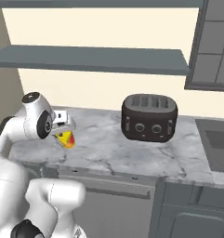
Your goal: Place the pitcher and cup on the dining counter for serving.
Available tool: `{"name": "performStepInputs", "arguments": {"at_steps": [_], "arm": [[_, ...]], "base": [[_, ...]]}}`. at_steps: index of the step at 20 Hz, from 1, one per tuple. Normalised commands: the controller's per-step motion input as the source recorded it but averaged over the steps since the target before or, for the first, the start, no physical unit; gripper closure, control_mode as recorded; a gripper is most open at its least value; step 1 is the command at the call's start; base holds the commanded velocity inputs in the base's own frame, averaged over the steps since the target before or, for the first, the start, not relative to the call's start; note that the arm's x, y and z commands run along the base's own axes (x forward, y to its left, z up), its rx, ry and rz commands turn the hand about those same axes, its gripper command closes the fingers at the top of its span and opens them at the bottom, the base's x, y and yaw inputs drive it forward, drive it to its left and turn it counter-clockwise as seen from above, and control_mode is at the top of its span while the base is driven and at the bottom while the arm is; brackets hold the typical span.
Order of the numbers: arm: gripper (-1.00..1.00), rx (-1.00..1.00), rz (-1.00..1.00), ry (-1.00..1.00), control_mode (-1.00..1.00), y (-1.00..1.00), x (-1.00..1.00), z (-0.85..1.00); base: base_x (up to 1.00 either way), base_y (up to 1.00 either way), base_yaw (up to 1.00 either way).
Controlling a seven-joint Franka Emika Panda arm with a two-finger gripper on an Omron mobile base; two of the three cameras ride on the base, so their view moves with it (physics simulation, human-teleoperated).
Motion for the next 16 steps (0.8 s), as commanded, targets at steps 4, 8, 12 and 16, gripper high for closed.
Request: {"name": "performStepInputs", "arguments": {"at_steps": [4, 8, 12, 16], "arm": [[1.00, 0.00, 0.00, 0.00, 1.00, 0.00, 0.00, 0.00], [1.00, 0.00, 0.00, 0.00, 1.00, 0.00, 0.00, 0.00], [1.00, 0.00, 0.00, 0.00, 1.00, 0.00, 0.00, 0.00], [1.00, 0.00, 0.00, 0.00, 1.00, 0.00, 0.00, 0.00]], "base": [[-0.79, -0.34, 0.91], [-0.54, -0.21, 1.00], [-0.27, -0.07, 1.00], [-0.19, -0.02, 1.00]]}}
